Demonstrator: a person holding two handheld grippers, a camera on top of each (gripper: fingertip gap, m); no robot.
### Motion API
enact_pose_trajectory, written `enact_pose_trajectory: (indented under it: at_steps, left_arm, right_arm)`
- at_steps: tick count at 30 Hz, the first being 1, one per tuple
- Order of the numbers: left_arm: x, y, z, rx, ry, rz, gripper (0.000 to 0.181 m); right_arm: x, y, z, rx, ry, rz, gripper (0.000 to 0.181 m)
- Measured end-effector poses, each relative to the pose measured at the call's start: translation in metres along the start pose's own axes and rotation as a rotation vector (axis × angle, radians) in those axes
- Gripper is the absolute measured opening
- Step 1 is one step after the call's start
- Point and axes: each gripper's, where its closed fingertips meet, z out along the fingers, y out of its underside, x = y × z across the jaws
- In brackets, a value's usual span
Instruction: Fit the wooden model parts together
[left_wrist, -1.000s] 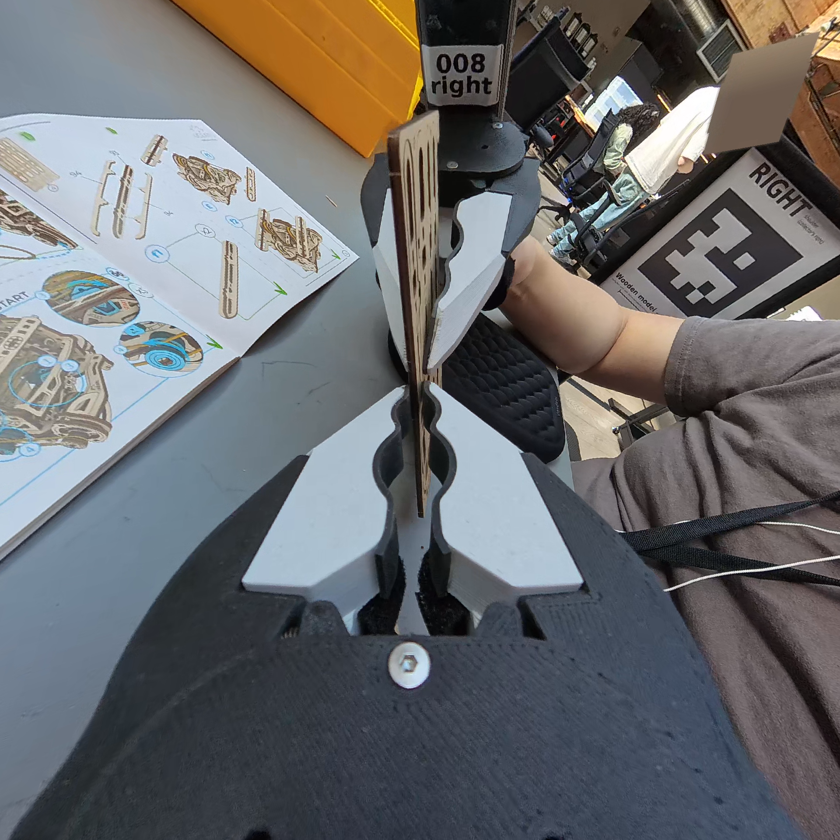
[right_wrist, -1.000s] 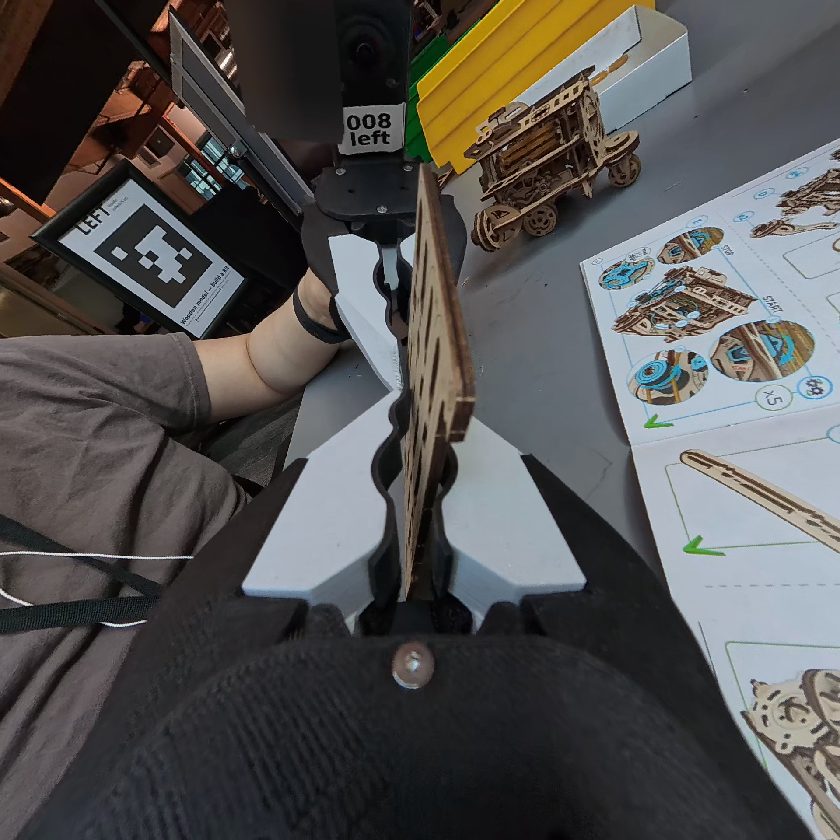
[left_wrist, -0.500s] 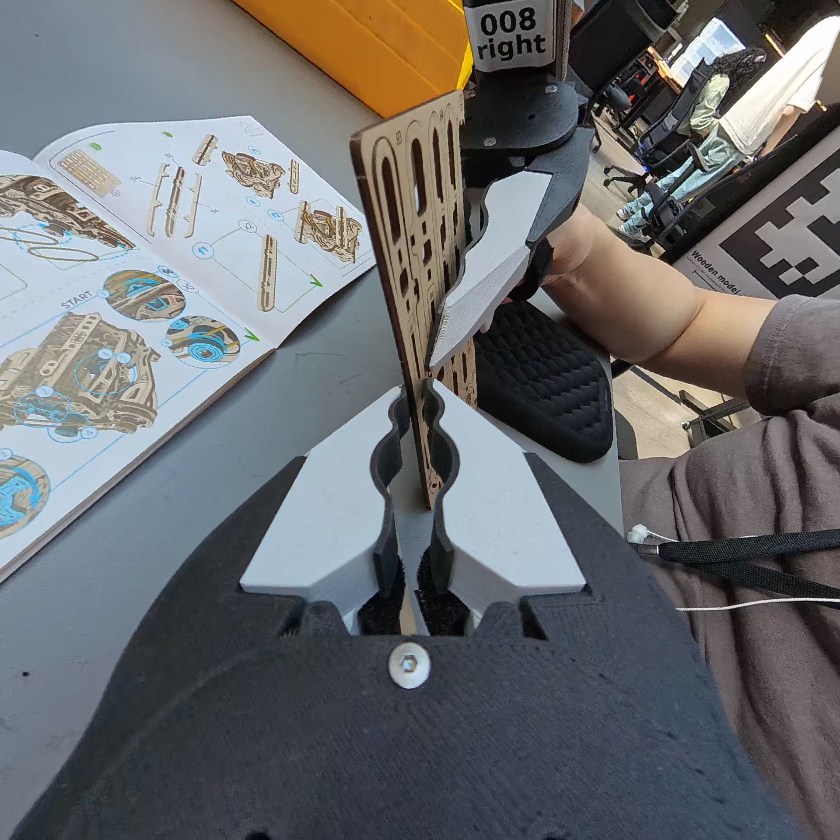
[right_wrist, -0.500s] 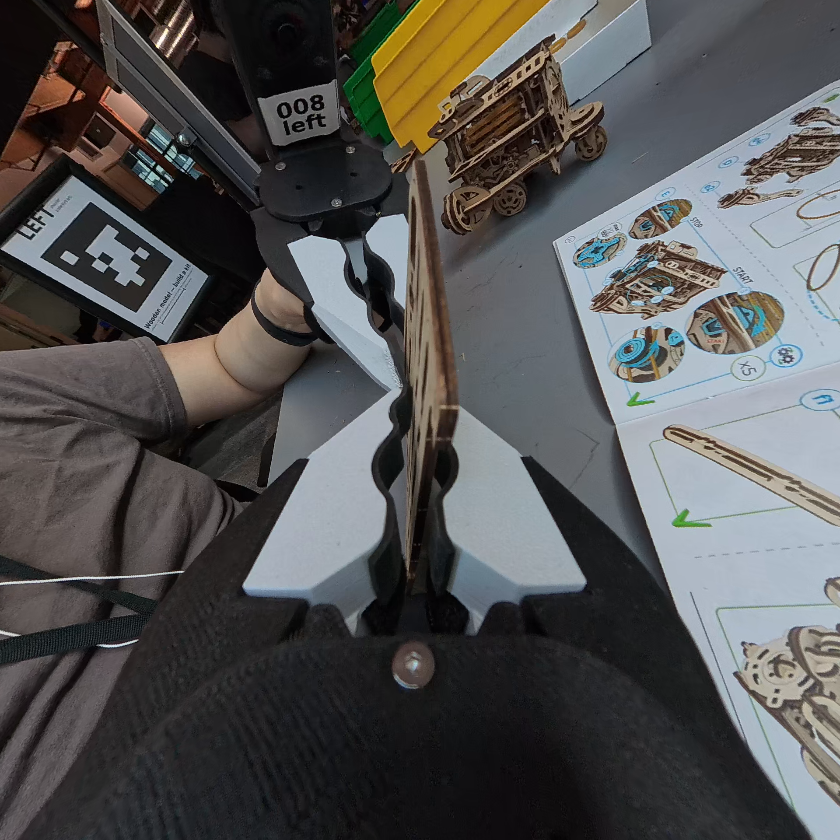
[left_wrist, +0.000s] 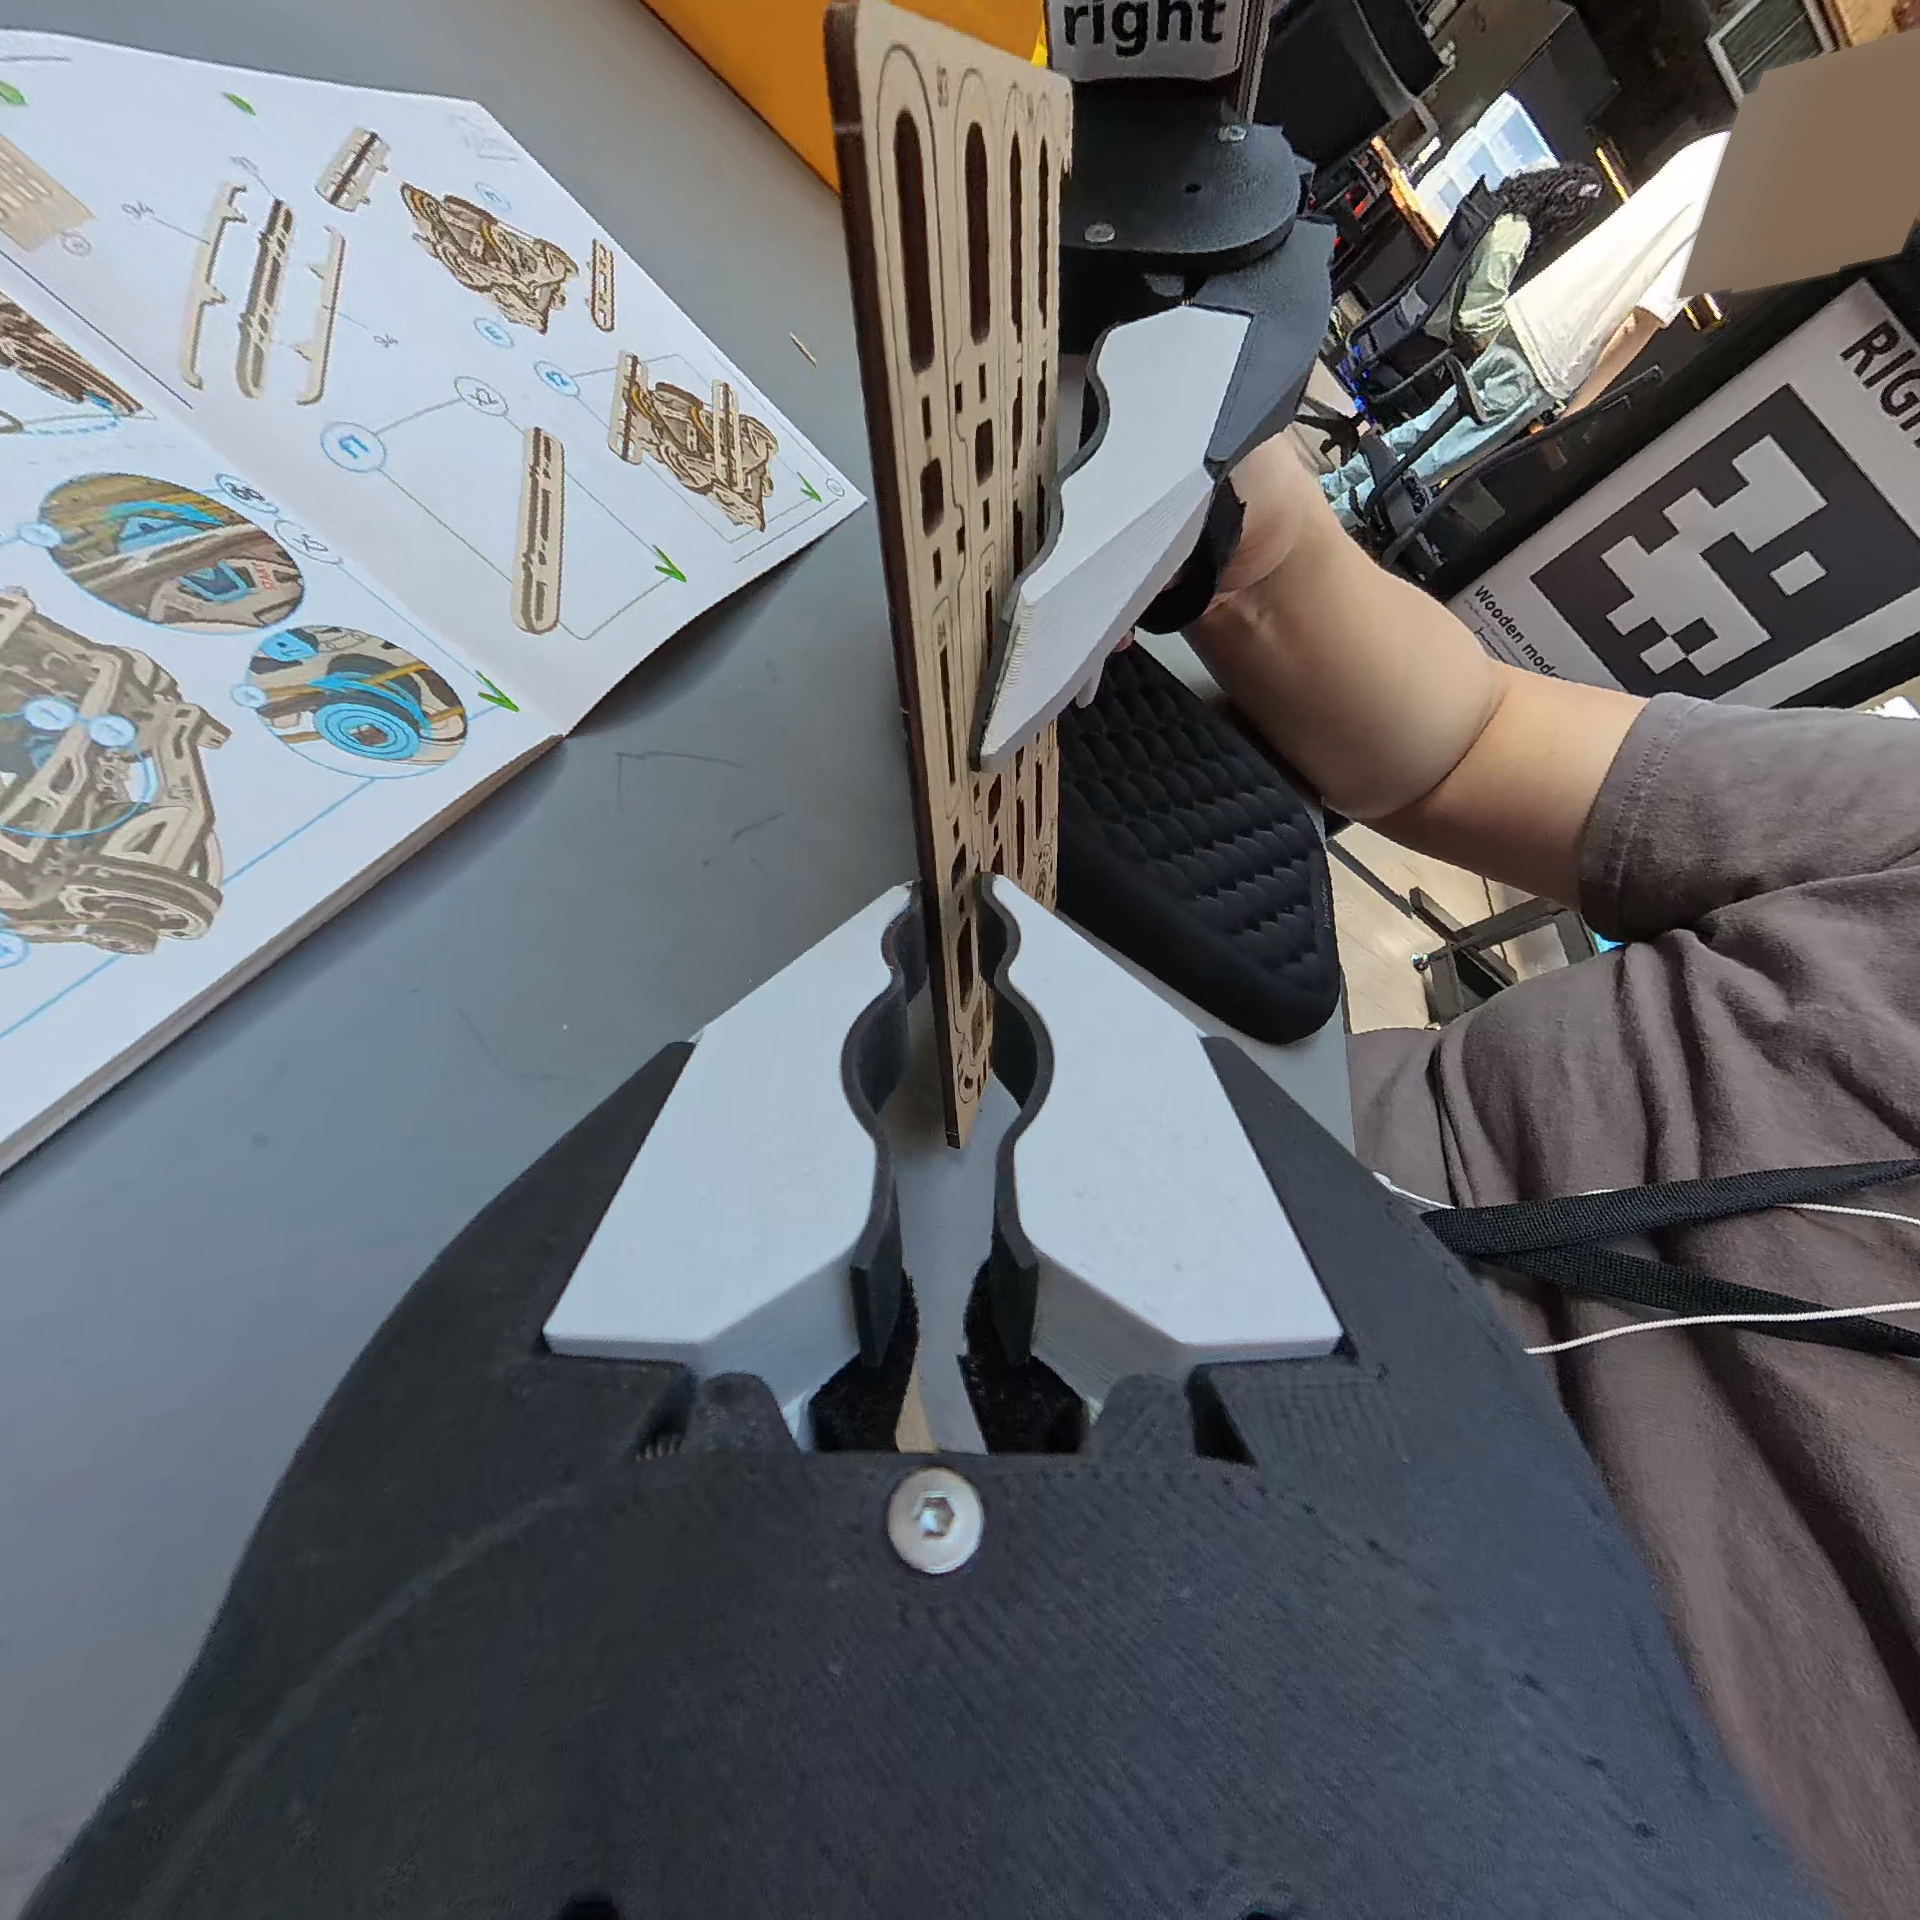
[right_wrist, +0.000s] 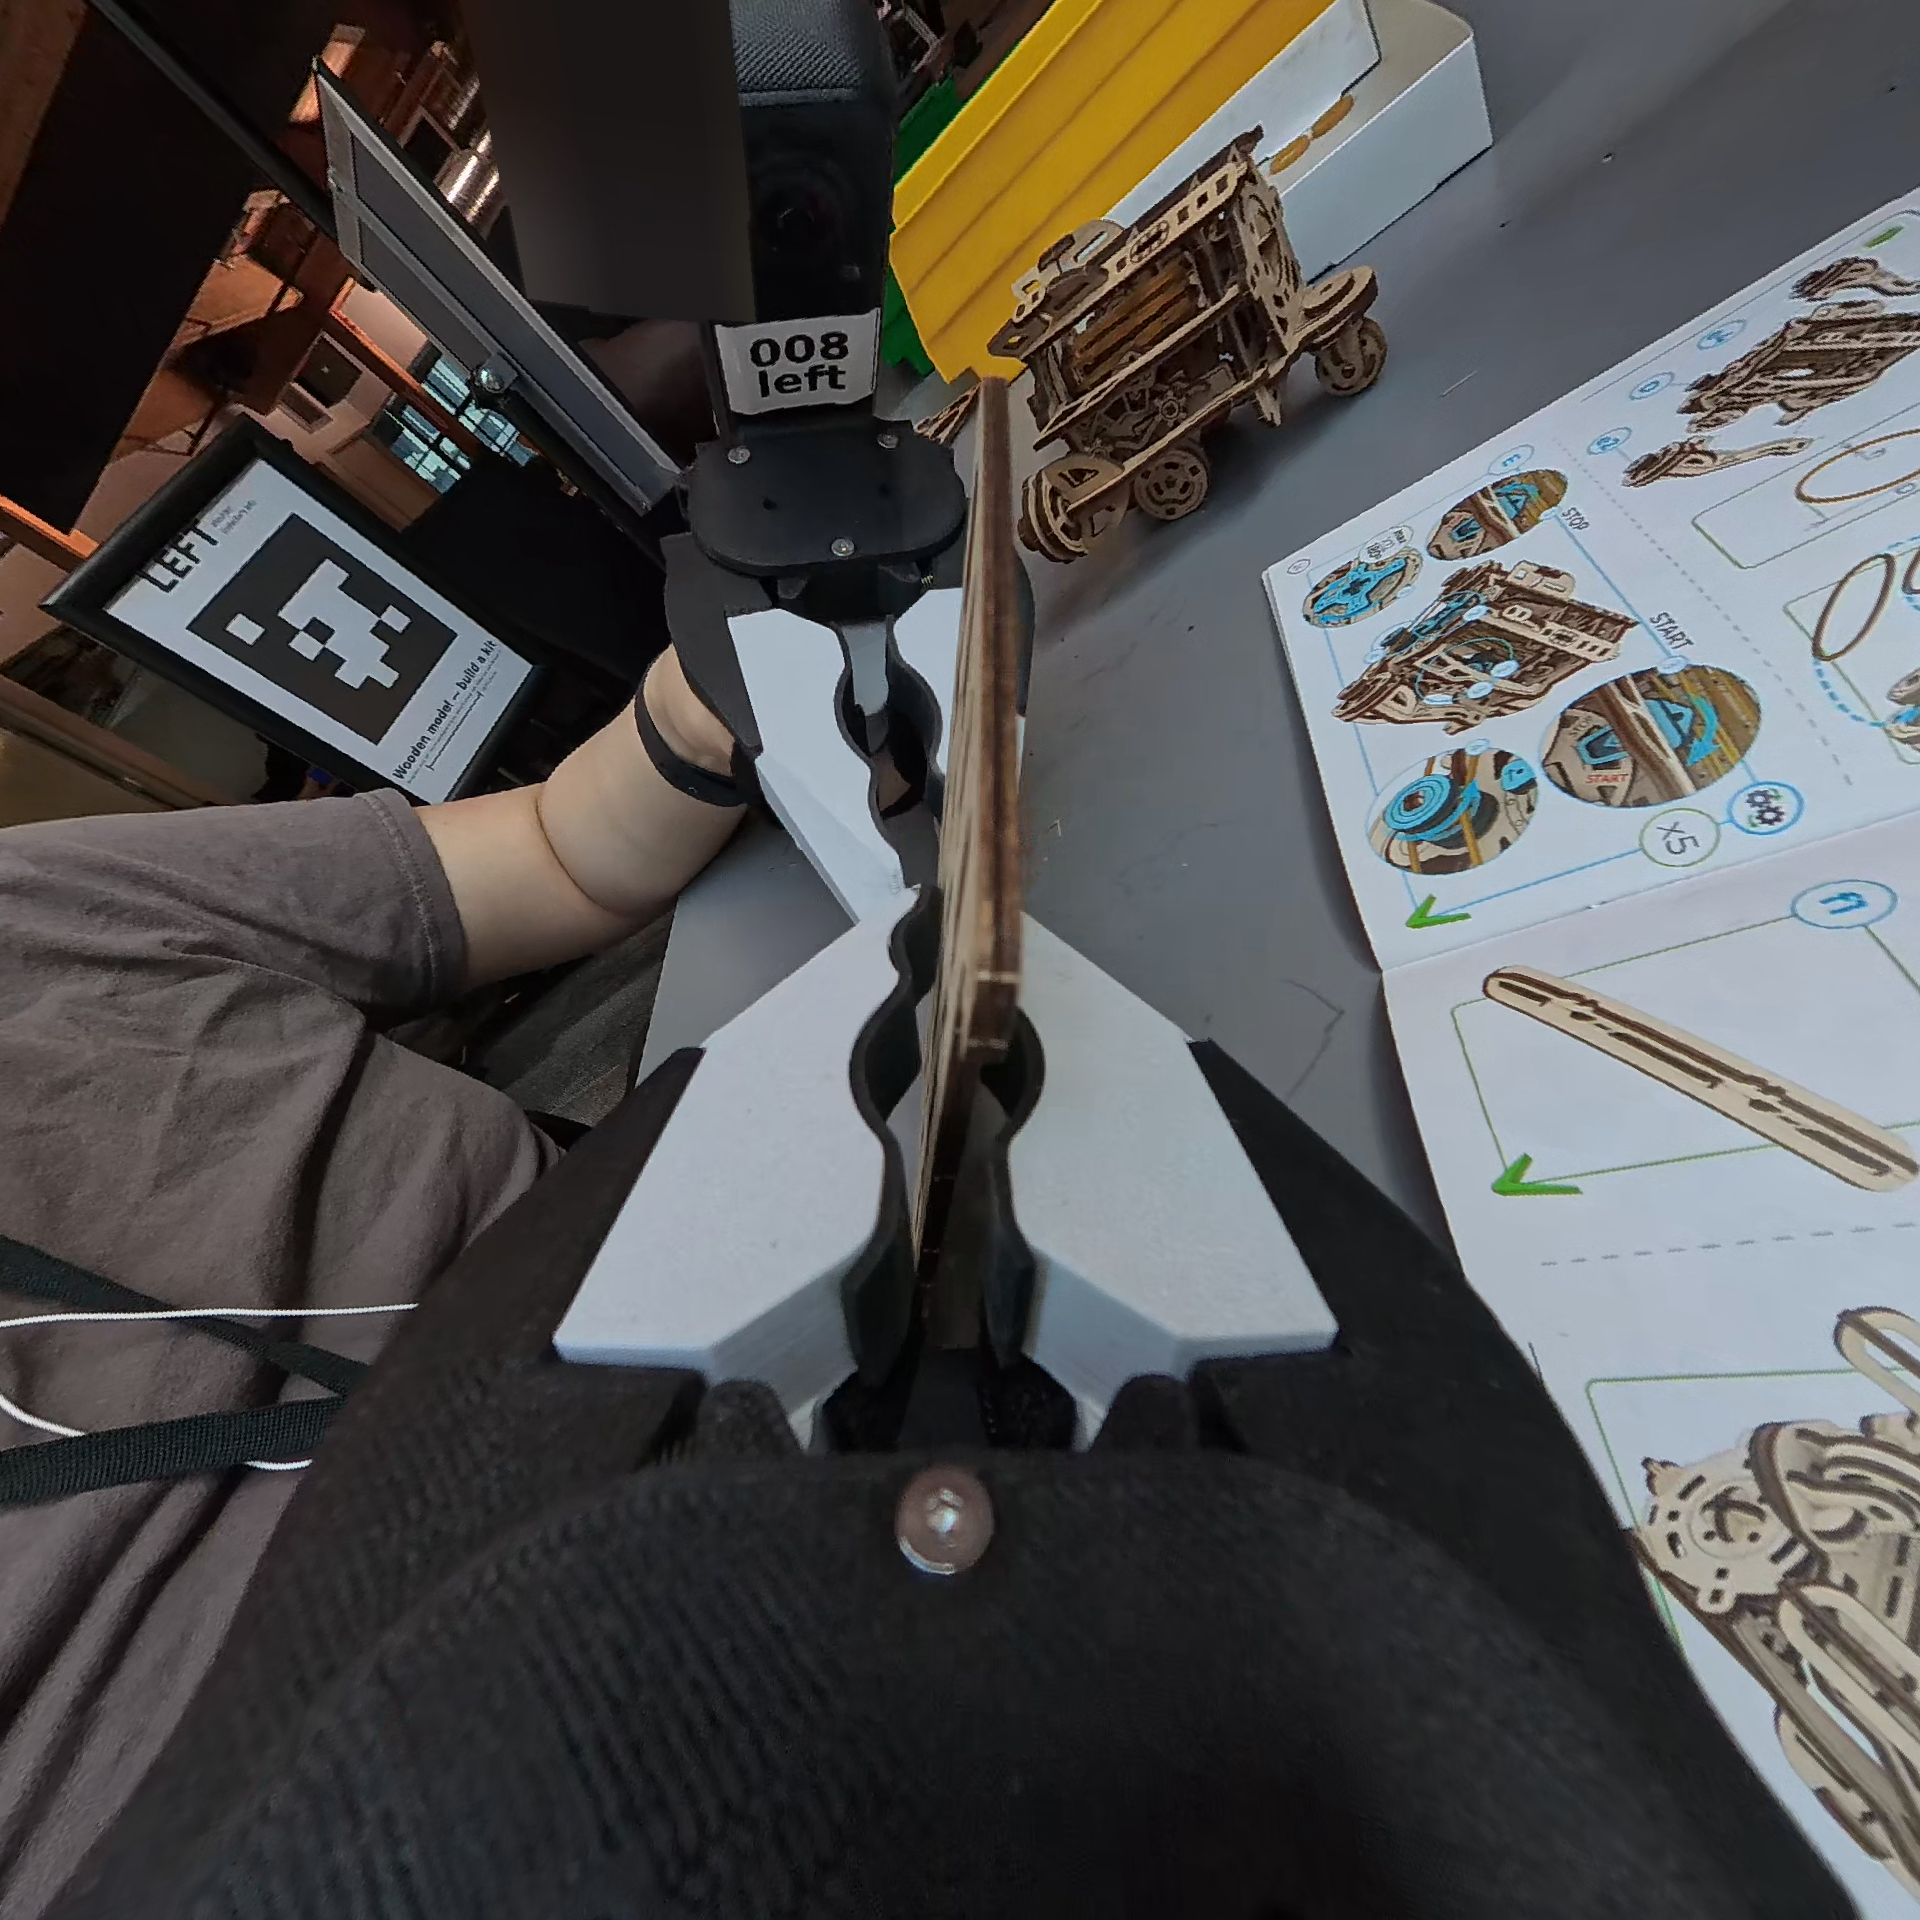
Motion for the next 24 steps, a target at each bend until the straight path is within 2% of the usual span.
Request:
enact_pose_trajectory:
  at_steps: [3,6,8,12,24]
  left_arm:
    - [0.006,-0.006,-0.002,0.034,0.042,-0.004,0.001]
    - [0.006,-0.006,-0.003,0.038,0.059,-0.017,0.001]
    - [0.006,-0.007,-0.003,0.04,0.069,-0.027,0.001]
    - [0.004,-0.006,-0.003,0.042,0.074,-0.039,0.001]
    - [0.002,-0.006,-0.002,0.048,0.084,-0.062,0.003]
  right_arm:
    - [-0.004,-0.005,-0.003,0.033,-0.031,-0.003,0.001]
    - [-0.004,-0.001,-0.001,0.004,-0.036,0.008,0.01]
    - [-0.004,0.001,0.0,-0.006,-0.025,-0.002,0.002]
    - [-0.003,0.008,0.002,-0.059,-0.003,-0.02,0.002]
    - [-0.001,0.011,0.001,-0.079,-0.006,-0.001,0.001]
